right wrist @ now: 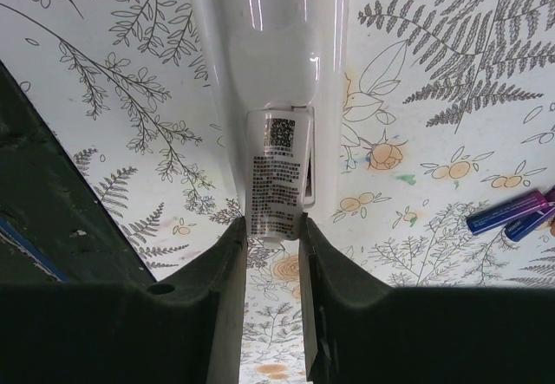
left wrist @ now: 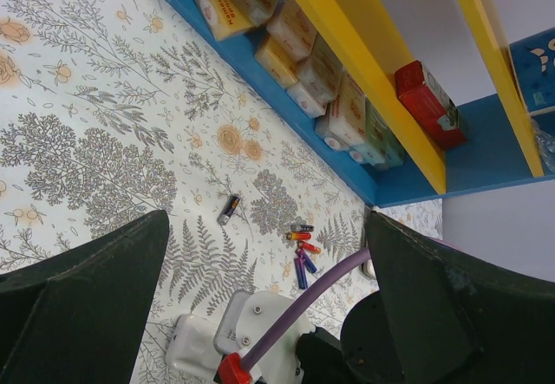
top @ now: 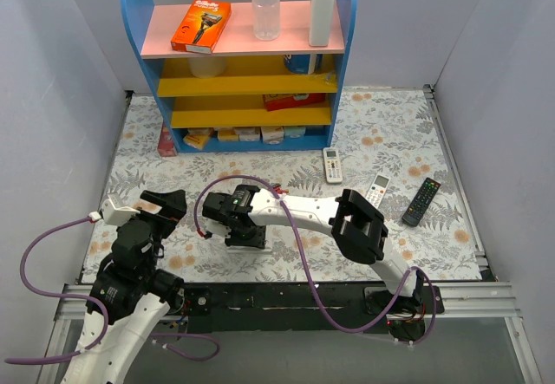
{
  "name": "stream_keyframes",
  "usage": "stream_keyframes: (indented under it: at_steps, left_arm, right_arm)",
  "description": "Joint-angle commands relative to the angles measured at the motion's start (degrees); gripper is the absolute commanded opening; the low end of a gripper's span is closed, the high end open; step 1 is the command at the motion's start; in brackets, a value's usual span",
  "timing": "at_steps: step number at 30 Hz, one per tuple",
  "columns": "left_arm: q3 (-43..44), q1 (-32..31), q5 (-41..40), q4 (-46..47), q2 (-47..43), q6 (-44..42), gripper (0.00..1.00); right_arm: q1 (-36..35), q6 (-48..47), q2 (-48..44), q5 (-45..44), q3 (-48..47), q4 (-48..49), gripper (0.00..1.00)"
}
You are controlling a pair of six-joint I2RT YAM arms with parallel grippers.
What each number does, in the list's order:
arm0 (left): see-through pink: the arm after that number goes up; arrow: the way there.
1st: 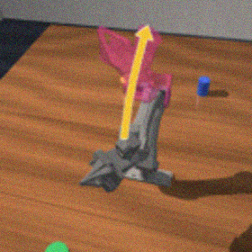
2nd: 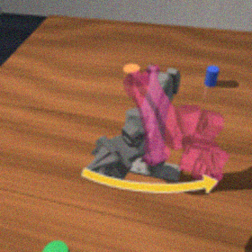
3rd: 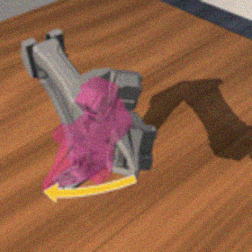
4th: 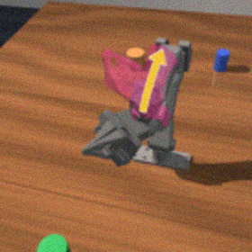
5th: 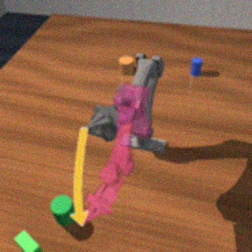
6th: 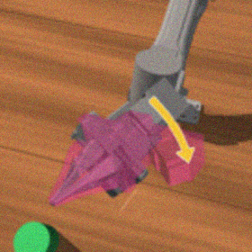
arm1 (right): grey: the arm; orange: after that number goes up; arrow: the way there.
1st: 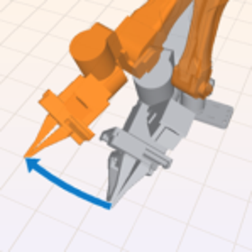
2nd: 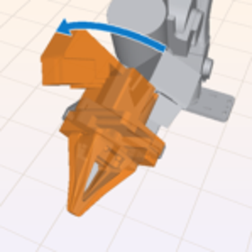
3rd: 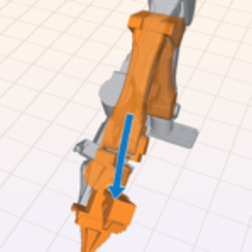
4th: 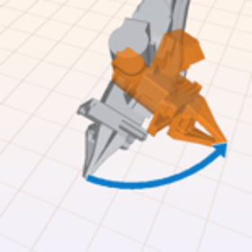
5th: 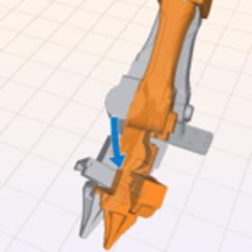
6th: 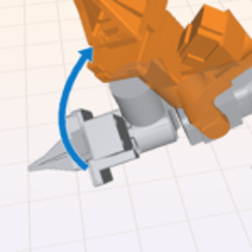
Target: Load the batteries into the remote control
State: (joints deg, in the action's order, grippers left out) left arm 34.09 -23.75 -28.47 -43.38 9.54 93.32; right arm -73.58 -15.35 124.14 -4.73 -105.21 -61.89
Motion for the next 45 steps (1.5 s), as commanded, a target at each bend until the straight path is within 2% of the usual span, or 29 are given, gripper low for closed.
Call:
stream_keyframes:
  at_steps: [1, 9, 14, 24, 29, 31, 37, 40, 45]
  left_arm:
    - [-0.69, 0.19, -0.01, 0.31, 0.74, -1.03, 0.98]
    - [-0.69, 0.19, -0.01, 0.31, 0.74, -1.12, 0.98]
    - [-0.69, 0.19, -0.01, 0.40, 0.74, -1.12, 0.98]
    - [-0.60, 0.19, 0.34, 0.48, 1.44, -1.47, 0.98]
    - [-0.07, 0.28, 1.31, 0.66, 3.64, -1.82, 0.98]
    - [0.10, 0.19, 2.18, 0.66, 5.39, -1.91, 0.98]
    - [-0.33, 0.19, 6.40, 1.80, 9.88, -0.86, 0.98]
    - [-1.13, 0.19, 9.65, 1.89, 14.62, 0.28, 0.98]
    - [-1.48, 0.19, 19.30, 3.21, 29.09, -0.15, 0.98]
  right_arm:
    - [-0.33, -0.91, -0.03, 1.39, -0.35, 1.59, 0.26]
    - [-0.25, -0.99, -0.91, 0.78, -0.44, 1.68, 0.42]
    - [-0.25, -1.34, -1.26, 0.16, -0.44, 2.03, 0.43]
    - [-0.16, 0.14, -6.09, 0.25, -0.44, 3.26, 0.57]
    - [1.24, 5.67, -11.45, -0.10, 4.39, 7.21, 0.57]
    - [2.47, 9.37, -15.31, 0.07, 9.21, 8.88, 0.56]
    - [7.92, 23.23, -26.74, 3.50, 25.81, 19.51, 0.44]
    - [8.89, 29.83, -30.61, 4.21, 31.97, 26.01, 0.40]
    - [9.24, 37.41, -32.91, 10.61, 37.44, 35.77, 0.38]
